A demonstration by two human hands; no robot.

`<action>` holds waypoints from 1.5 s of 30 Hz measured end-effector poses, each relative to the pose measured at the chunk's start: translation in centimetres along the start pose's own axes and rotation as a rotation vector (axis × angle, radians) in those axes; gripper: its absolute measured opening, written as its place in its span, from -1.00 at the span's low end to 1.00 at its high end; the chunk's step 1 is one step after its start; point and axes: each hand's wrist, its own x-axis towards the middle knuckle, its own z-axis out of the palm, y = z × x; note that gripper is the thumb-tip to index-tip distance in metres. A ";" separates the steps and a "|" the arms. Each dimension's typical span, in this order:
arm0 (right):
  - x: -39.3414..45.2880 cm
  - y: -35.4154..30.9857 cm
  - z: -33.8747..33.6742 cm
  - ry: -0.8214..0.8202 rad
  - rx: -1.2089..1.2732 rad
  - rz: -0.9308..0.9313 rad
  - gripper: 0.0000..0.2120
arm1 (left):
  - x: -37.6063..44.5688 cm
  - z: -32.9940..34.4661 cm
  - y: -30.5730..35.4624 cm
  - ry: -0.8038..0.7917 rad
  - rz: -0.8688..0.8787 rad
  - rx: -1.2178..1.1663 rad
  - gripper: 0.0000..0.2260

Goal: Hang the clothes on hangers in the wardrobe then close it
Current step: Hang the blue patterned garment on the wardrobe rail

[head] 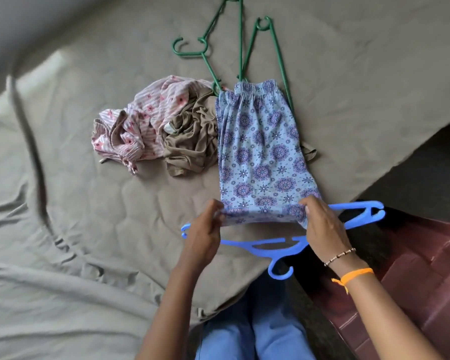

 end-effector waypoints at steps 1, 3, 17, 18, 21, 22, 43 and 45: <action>0.9 -0.9 -1.0 -0.015 0.092 -0.021 -0.83 | 0.8 -1.0 0.8 0.029 0.031 -0.013 -0.96; 2.9 -2.8 -3.4 -0.119 0.183 -0.037 -0.66 | 2.3 -2.9 2.3 0.040 0.061 -0.019 -0.97; 19.6 -4.7 -10.9 -0.160 -0.185 0.031 -0.85 | 17.8 -9.6 9.8 0.049 0.019 0.154 -0.84; 20.0 -4.4 -9.8 0.082 -0.247 0.015 -0.78 | 18.3 -9.0 10.0 0.211 0.039 0.071 -0.79; 17.9 -3.1 -5.2 0.408 -0.367 -0.066 -0.67 | 17.4 -5.7 8.7 0.401 -0.002 -0.127 -0.75; 16.1 -2.5 -3.2 0.344 -0.370 -0.125 -0.65 | 16.3 -4.3 7.8 0.376 -0.042 -0.190 -0.73; 8.0 -12.5 -12.9 0.417 0.254 -0.017 -0.74 | 0.1 -1.9 10.5 0.023 -0.482 -0.680 -0.66; 7.0 -14.7 -16.4 0.411 0.292 0.054 -0.73 | 0.4 -2.8 13.1 -0.038 -0.328 -0.653 -0.62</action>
